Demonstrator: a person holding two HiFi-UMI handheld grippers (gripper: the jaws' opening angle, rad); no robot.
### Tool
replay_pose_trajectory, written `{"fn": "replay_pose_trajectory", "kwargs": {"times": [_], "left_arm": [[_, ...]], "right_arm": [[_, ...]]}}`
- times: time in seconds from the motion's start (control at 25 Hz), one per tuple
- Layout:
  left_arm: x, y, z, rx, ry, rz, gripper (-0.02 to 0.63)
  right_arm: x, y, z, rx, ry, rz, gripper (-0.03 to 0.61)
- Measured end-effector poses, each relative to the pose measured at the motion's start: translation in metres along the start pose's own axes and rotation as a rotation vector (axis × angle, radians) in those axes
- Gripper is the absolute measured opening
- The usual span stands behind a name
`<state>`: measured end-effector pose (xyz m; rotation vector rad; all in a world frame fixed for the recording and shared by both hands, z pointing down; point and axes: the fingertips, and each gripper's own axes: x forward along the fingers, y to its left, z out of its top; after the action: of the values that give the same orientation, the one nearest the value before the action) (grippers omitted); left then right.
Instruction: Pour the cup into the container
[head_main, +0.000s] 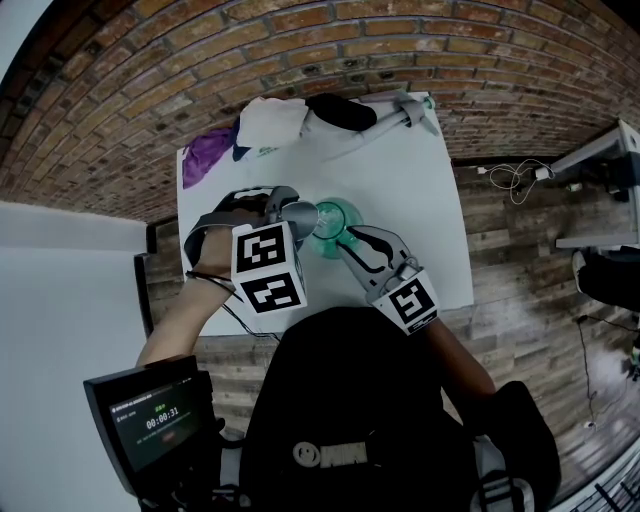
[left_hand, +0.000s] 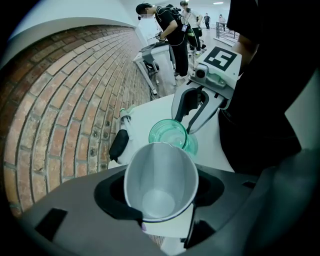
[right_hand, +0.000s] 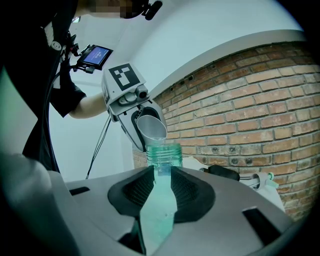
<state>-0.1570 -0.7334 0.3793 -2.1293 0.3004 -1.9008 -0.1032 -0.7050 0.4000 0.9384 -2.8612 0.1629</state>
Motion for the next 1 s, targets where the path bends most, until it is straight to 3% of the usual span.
{"fn": "replay_pose_trajectory", "kwargs": {"times": [1.0], "left_arm": [[0.0009, -0.0006, 0.0006, 0.009, 0.029, -0.015, 0.272]], "right_arm": [[-0.0009, -0.0003, 0.0004, 0.007, -0.001, 0.002, 0.106]]}}
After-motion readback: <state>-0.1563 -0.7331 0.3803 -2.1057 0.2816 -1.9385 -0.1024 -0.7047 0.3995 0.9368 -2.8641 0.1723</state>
